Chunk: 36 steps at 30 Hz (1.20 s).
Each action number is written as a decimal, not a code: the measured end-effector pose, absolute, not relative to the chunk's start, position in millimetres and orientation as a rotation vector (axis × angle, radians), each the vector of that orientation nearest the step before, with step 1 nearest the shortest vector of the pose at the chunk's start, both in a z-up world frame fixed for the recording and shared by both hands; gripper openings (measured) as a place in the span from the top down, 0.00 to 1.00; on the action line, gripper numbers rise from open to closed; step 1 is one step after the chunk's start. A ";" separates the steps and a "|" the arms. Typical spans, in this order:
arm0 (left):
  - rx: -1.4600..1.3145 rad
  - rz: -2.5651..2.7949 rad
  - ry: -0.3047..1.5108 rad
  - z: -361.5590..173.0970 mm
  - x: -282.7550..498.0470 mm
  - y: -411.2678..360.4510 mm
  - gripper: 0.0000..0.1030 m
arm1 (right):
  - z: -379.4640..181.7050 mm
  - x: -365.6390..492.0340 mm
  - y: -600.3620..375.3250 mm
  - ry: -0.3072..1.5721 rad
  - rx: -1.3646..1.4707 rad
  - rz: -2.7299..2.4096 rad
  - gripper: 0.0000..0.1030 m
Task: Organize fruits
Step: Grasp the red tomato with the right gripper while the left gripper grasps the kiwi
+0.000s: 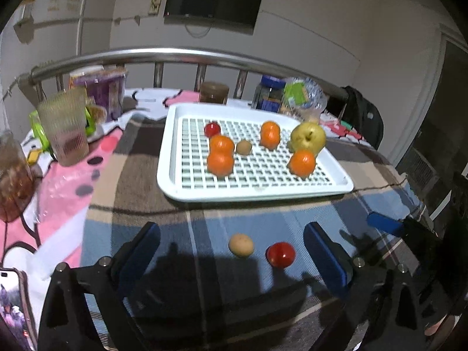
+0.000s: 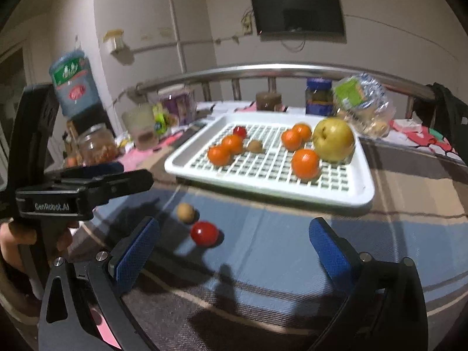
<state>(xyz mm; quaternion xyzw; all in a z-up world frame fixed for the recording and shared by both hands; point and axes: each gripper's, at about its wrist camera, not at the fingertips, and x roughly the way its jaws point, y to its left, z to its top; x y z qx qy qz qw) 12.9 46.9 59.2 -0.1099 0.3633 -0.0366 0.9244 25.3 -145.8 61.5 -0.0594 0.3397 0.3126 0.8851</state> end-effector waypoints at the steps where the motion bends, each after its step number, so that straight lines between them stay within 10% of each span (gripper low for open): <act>1: -0.229 -0.077 0.761 55.1 15.2 46.2 0.09 | 58.3 25.3 -142.8 0.719 -0.130 0.656 0.04; 22: -0.293 -0.154 0.932 7.9 47.9 32.5 0.72 | 12.7 47.7 -89.7 0.900 -0.239 0.748 0.71; 36: -0.259 -0.142 0.911 16.8 36.3 30.0 0.72 | 17.0 41.2 -109.7 0.911 -0.192 0.687 0.71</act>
